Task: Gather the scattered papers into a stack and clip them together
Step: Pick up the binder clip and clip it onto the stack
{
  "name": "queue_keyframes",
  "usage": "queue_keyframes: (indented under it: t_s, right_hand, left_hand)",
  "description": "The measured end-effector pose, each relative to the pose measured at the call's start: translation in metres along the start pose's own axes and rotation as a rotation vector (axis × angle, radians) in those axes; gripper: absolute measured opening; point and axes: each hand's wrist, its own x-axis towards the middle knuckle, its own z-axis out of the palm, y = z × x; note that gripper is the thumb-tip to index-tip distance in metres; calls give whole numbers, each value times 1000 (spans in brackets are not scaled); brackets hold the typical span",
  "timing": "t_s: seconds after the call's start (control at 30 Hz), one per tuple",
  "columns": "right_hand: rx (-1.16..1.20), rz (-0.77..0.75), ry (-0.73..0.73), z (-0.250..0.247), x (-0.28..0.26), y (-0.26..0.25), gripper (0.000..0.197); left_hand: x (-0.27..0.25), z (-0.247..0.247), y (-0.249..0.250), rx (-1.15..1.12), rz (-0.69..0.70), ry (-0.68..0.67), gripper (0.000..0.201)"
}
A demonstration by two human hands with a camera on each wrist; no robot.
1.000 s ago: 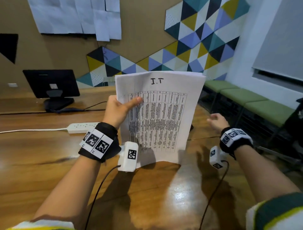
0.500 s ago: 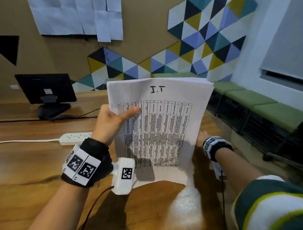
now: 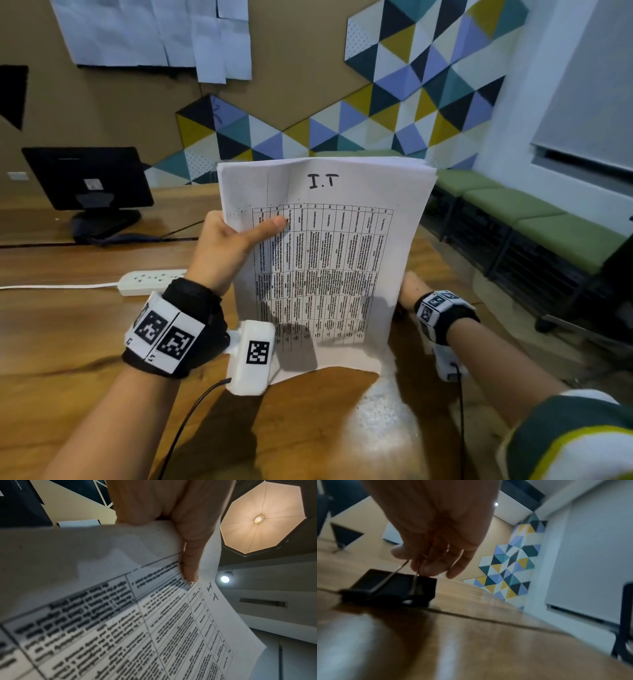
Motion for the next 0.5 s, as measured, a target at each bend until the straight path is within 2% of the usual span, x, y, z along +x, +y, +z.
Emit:
queue_keyframes:
  t_s: [0.07,0.17,0.2,0.3,0.4,0.5]
  right_hand:
    - [80,18,-33,1,-8,5,15]
    - [137,51,-105,3,-25,13,16]
    - [133,43,-126,3,-29,14,10]
    - [134,76,-228,0,-42,20,24]
    - [173,92,-388,-11,-62,15,26]
    - [195,44,-454,-32,-83,2,27]
  left_hand:
    - [-2,-1,0,-7,-1,-4,17]
    - [-5,-2,1,-19,-1,-12,16]
    - [-5,-1,1,-22,-2,-13,16]
    - [-7,0,2,-24,-3,-10,15]
    - [-8,1,2,-26,-14,2,13]
    - [-8,3,3,-27,-15,16,13]
